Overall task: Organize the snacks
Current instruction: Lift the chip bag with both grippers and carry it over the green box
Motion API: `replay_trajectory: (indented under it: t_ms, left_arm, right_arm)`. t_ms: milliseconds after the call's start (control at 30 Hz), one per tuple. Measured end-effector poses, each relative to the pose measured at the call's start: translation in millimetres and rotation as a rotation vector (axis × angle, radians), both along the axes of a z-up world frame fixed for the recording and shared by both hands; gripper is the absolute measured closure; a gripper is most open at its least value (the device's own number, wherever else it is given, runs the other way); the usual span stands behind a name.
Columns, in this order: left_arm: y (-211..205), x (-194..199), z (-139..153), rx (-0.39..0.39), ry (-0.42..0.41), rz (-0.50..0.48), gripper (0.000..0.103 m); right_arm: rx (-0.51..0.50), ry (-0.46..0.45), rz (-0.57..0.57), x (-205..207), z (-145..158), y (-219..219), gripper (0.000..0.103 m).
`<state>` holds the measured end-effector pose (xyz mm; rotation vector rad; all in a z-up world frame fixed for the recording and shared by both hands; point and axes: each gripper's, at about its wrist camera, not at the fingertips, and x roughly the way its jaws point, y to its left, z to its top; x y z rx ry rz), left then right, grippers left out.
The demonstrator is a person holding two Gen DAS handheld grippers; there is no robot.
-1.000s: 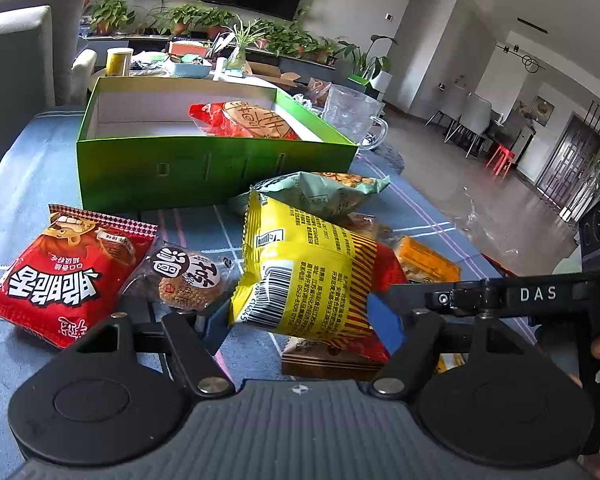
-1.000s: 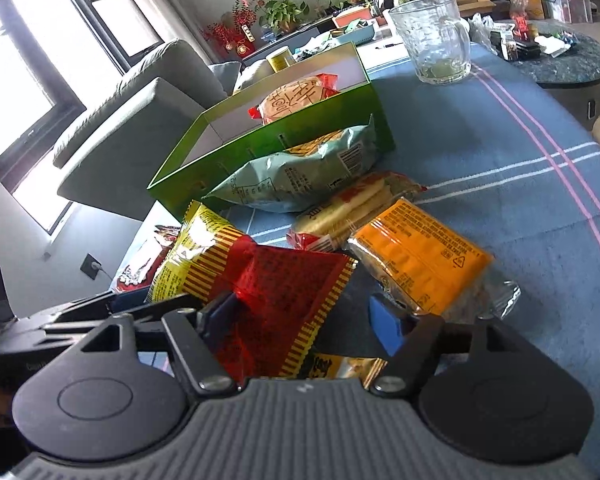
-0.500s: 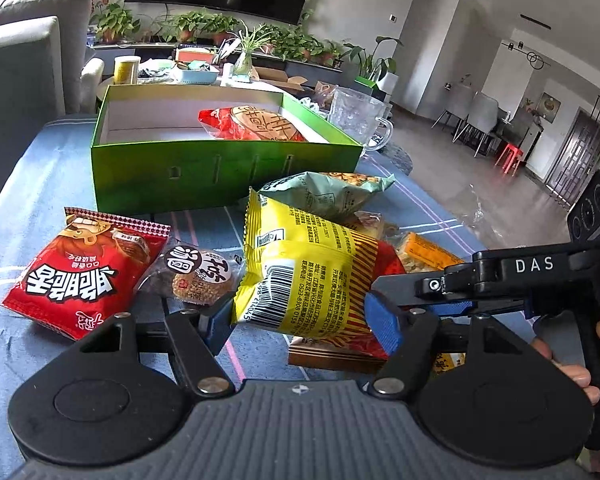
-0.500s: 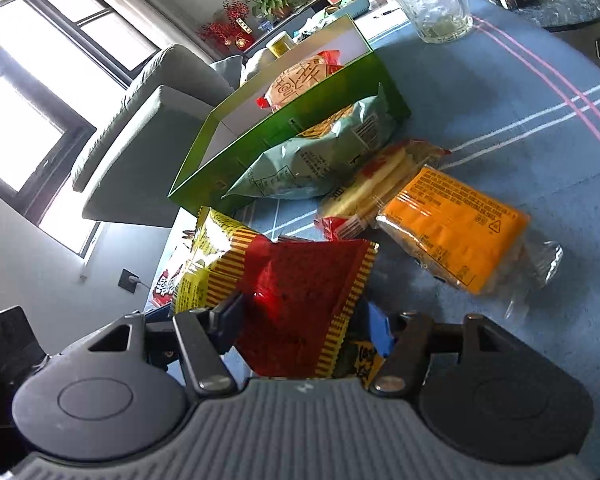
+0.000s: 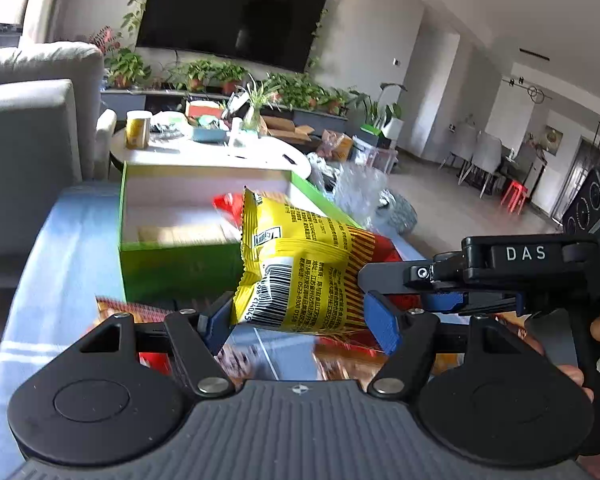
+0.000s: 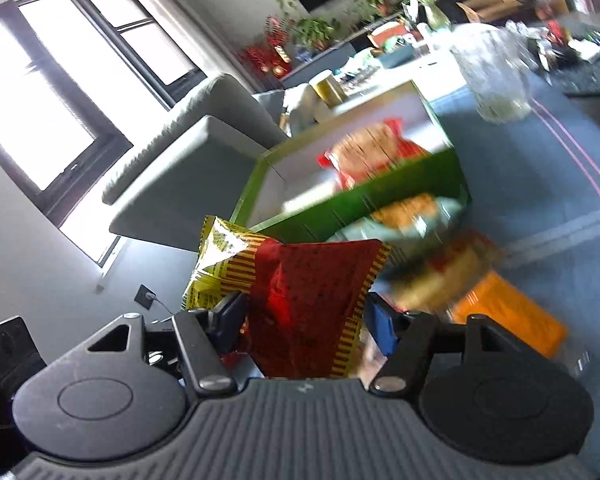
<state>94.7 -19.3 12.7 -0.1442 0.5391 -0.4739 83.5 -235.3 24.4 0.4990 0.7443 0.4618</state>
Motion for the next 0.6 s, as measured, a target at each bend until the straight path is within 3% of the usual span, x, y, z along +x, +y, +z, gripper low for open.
replay_trajectory:
  t_ms: [233, 600]
  left_arm:
    - [6.0, 35.5, 22.2, -0.003, -0.051, 0.047, 0.037]
    - [22.0, 111.0, 26.2, -0.066, -0.045, 0.114, 0.035]
  right_arm:
    - [0.047, 0.000, 0.025, 47.3, 23.9, 11.1, 0.030]
    - [-0.020, -0.095, 0.054, 126.1, 43.7, 35.2, 0.025]
